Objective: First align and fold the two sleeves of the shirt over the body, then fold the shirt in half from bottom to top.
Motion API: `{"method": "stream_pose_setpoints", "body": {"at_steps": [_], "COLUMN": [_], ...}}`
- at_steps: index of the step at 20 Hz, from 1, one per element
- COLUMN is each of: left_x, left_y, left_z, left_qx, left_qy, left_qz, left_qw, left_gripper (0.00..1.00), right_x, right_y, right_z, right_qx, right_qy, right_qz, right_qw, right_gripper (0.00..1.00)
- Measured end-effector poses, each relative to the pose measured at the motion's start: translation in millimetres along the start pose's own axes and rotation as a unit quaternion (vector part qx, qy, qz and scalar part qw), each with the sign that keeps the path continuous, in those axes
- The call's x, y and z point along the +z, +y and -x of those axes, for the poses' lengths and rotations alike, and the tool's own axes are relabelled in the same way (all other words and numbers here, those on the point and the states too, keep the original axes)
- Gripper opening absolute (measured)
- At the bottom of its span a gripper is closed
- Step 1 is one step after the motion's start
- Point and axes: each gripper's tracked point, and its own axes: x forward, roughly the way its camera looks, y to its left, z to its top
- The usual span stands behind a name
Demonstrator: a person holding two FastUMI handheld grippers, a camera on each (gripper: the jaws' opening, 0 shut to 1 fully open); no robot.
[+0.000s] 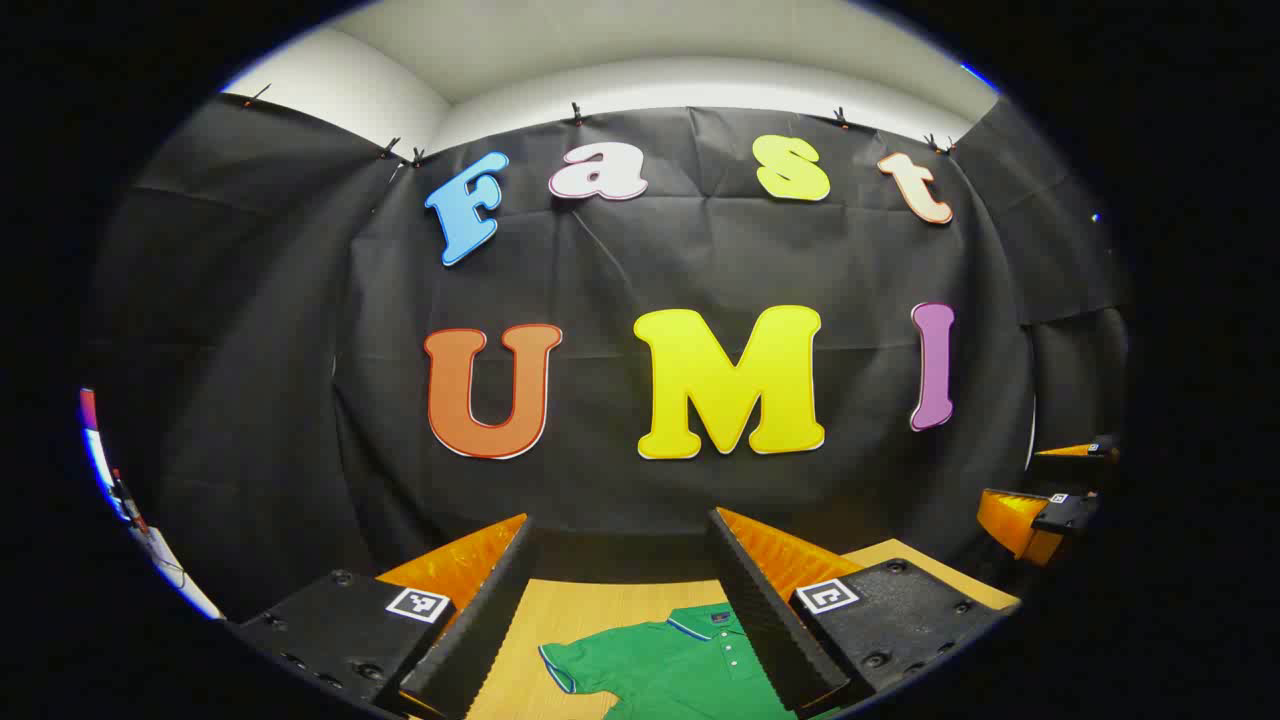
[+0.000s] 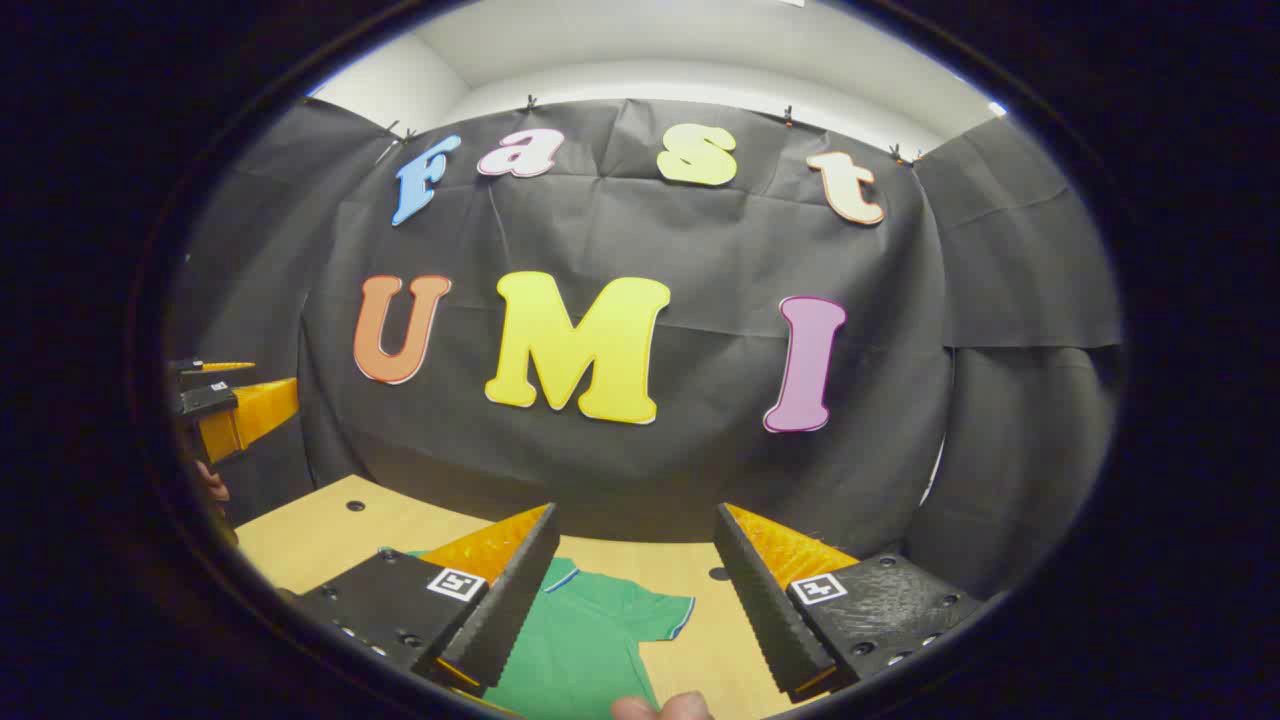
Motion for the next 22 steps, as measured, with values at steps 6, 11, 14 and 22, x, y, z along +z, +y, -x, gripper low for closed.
{"method": "stream_pose_setpoints", "body": {"at_steps": [6,11,14,22], "left_x": [-5,-7,-8,-13], "left_y": [-10,-19,-22,-26], "left_z": [-4,-5,-5,-9], "left_qx": [0.009,0.015,0.018,0.016], "left_qy": [0.009,0.016,0.018,0.023], "left_qz": [-0.003,-0.001,0.004,0.002], "left_qw": [1.0,1.0,1.0,1.0], "left_gripper": [1.0,1.0,1.0,1.0], "right_x": [-2,-4,-2,-12], "right_y": [6,6,1,-11], "right_z": [-16,-24,-28,-36], "right_qx": [0.032,0.047,0.051,0.047], "right_qy": [0.001,0.005,0.001,0.014], "right_qz": [-0.003,-0.016,-0.015,-0.021], "right_qw": [0.999,0.999,0.999,0.999], "right_gripper": [0.95,0.95,0.95,0.94]}}
